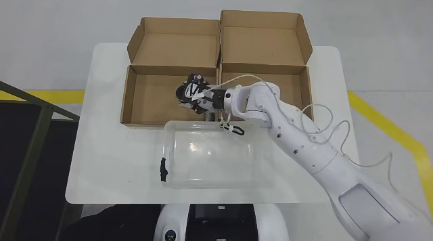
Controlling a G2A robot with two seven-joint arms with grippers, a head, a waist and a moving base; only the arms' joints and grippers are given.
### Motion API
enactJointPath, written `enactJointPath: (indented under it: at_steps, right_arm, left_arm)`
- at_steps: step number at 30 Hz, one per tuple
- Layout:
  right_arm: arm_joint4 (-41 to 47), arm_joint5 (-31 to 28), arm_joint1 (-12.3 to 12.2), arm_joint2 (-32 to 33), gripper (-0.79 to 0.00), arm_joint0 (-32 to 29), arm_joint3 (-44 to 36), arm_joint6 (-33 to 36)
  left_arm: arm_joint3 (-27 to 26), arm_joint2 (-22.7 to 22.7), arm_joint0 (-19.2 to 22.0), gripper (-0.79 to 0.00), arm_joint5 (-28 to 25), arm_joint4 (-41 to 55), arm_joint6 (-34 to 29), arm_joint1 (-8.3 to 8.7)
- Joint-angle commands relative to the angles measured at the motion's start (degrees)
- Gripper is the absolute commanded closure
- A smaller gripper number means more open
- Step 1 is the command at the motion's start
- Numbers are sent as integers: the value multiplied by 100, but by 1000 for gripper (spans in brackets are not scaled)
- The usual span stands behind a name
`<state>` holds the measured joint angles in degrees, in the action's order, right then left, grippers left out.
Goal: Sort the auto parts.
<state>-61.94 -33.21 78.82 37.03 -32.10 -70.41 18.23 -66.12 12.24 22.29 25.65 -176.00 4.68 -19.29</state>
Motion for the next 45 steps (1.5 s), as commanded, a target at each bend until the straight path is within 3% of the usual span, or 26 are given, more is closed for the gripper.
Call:
enactJointPath:
  at_steps: [1, 10, 16, 21, 23, 28, 32, 38, 45]
  right_arm:
    - [74, 29, 81, -85, 0, 106, 261, 49]
    - [311, 58, 430, -426, -31, 471, 1240, 273]
    - [360, 10, 604, -551, -188, 592, 1642, 316]
    - [343, -22, 702, -583, -379, 660, 1842, 314]
    - [327, -50, 735, -591, -489, 680, 1898, 304]
    - [308, -112, 805, -586, -548, 717, 1975, 272]
    - [301, -238, 817, -514, -597, 744, 1870, 213]
    - [143, -357, 717, -239, -785, 742, 1232, 169]
    - [80, -524, 400, 496, -785, 328, 89, 380]
  left_arm:
    - [0, 0, 0, -785, 0, 0, 0, 0]
    - [0, 0, 0, -785, 0, 0, 0, 0]
    - [0, 0, 0, -785, 0, 0, 0, 0]
    - [0, 0, 0, -785, 0, 0, 0, 0]
    - [0, 0, 0, -785, 0, 0, 0, 0]
    - [0, 0, 0, -785, 0, 0, 0, 0]
    - [0, 0, 0, -785, 0, 0, 0, 0]
    - [0, 0, 0, -785, 0, 0, 0, 0]
    - [0, 0, 0, -785, 0, 0, 0, 0]
